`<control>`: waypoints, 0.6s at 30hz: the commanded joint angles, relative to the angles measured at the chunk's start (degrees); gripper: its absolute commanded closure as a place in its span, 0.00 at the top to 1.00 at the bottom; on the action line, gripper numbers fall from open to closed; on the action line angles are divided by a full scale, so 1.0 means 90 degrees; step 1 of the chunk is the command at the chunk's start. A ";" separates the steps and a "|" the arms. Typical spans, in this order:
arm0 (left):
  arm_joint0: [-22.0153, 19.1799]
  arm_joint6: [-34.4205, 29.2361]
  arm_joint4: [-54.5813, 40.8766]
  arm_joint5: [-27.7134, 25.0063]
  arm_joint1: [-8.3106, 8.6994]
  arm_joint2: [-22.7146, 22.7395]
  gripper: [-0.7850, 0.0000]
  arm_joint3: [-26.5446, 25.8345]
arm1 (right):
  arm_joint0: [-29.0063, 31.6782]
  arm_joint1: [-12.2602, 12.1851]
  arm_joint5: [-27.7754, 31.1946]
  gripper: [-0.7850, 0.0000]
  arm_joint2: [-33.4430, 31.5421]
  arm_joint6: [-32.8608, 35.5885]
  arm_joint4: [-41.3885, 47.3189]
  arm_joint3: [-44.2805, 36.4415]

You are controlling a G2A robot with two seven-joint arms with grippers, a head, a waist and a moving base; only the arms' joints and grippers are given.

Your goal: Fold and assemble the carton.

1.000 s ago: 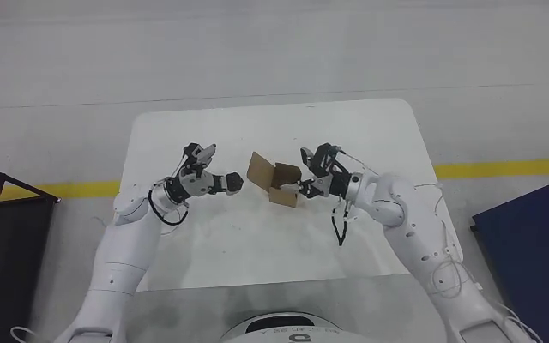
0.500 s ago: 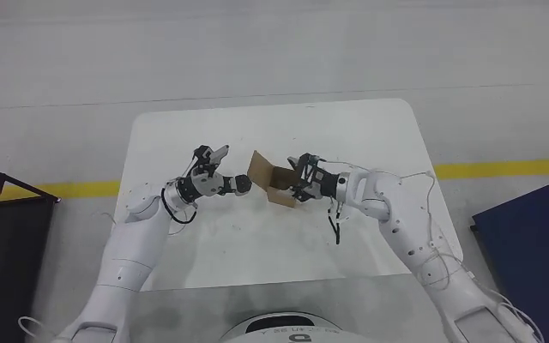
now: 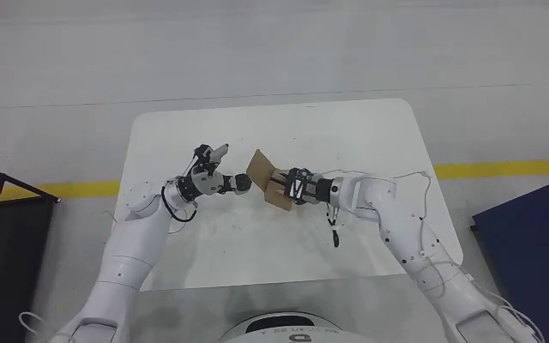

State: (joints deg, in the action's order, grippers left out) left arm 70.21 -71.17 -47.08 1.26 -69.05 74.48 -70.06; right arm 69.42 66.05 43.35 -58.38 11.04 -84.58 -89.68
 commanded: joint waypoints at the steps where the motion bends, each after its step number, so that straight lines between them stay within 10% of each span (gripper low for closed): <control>1: -0.0019 -0.0012 -0.0015 -0.0013 0.0000 -0.0017 1.00 0.0040 | -0.0008 0.0004 -0.0022 0.40 0.0034 0.0009 -0.0017 0.0040; 18: 0.0067 -0.0359 -0.1429 -0.0215 -0.0029 0.0240 1.00 -0.0144 | -0.0190 0.0055 -0.0248 0.36 0.0281 0.0271 -0.0022 0.0265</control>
State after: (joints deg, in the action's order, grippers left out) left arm 70.27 -73.72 -54.34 0.16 -69.24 75.14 -70.49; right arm 67.72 66.55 41.14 -55.89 13.37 -84.74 -87.17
